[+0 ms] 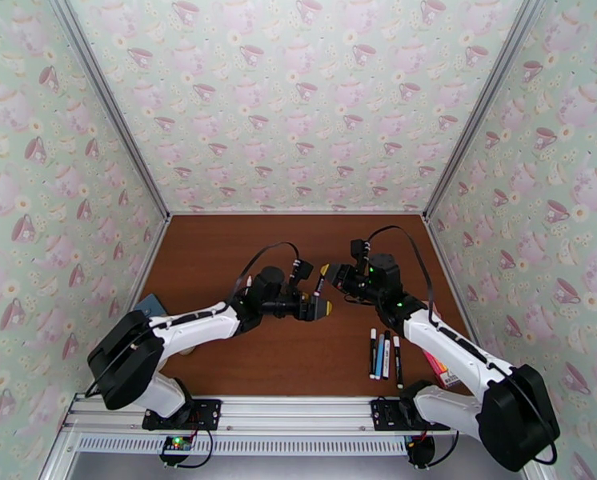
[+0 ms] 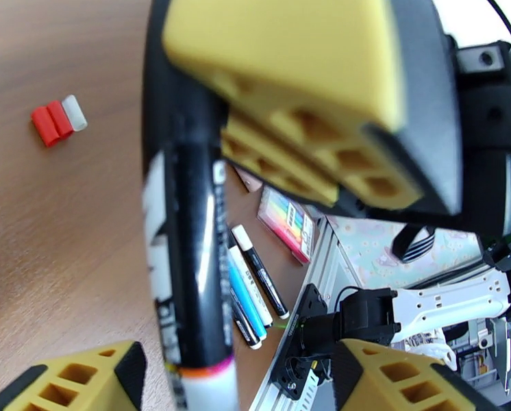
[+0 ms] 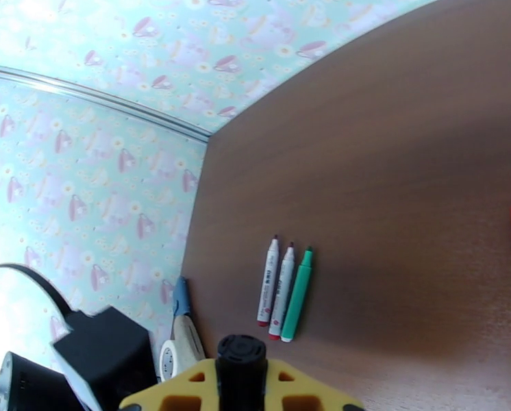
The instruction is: Open the pen caps
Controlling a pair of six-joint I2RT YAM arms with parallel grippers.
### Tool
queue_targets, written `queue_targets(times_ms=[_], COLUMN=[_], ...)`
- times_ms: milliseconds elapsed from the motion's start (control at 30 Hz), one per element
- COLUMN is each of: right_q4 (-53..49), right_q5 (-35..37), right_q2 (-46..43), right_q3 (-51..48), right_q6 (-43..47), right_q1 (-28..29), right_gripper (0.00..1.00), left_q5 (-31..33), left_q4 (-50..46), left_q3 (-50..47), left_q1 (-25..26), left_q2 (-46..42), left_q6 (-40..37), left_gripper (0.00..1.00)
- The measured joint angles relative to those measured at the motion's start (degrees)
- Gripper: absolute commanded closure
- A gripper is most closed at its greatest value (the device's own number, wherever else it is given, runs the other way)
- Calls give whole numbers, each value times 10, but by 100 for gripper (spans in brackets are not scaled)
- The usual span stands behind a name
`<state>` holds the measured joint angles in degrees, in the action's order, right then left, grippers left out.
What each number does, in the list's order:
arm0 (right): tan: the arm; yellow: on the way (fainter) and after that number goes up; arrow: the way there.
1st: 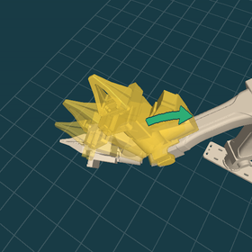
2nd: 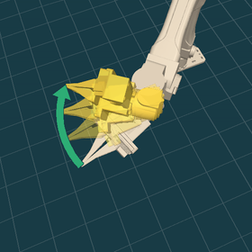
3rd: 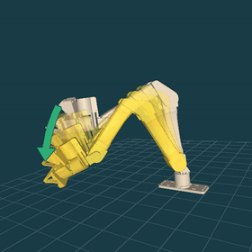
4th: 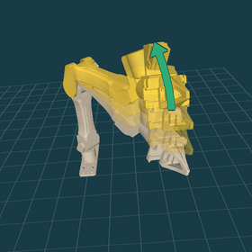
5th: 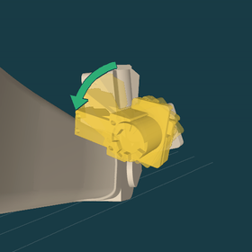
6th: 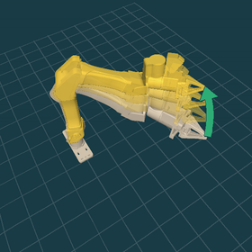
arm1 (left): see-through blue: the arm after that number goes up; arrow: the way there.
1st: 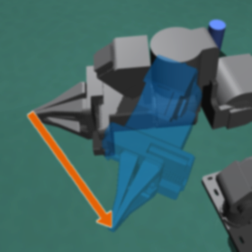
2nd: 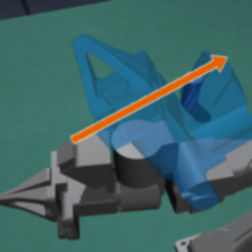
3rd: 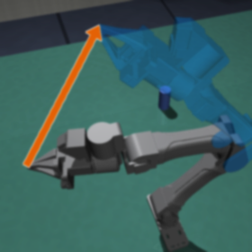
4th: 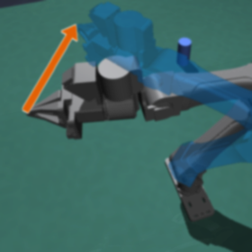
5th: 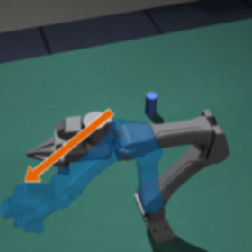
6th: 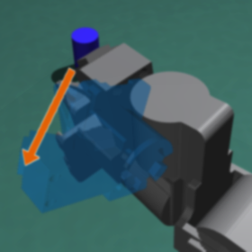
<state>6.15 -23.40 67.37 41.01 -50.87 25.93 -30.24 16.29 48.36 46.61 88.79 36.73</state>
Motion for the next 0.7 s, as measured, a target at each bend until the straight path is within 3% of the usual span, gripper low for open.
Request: queue_targets(times_ms=[233,467,700], right_q4=[10,13,10], right_q5=[-2,-13,-9], right_q2=[-5,-10,-12], right_q3=[-7,-20,-25], right_q6=[-2,-5,-4], right_q1=[0,0,0], right_gripper=[89,89,84], left_q5=[13,18,31], left_q4=[12,21,20], left_q3=[0,1,1], left_q1=[0,0,1], left_q2=[1,11,13], left_q6=[15,23,16], left_gripper=[59,65,92])
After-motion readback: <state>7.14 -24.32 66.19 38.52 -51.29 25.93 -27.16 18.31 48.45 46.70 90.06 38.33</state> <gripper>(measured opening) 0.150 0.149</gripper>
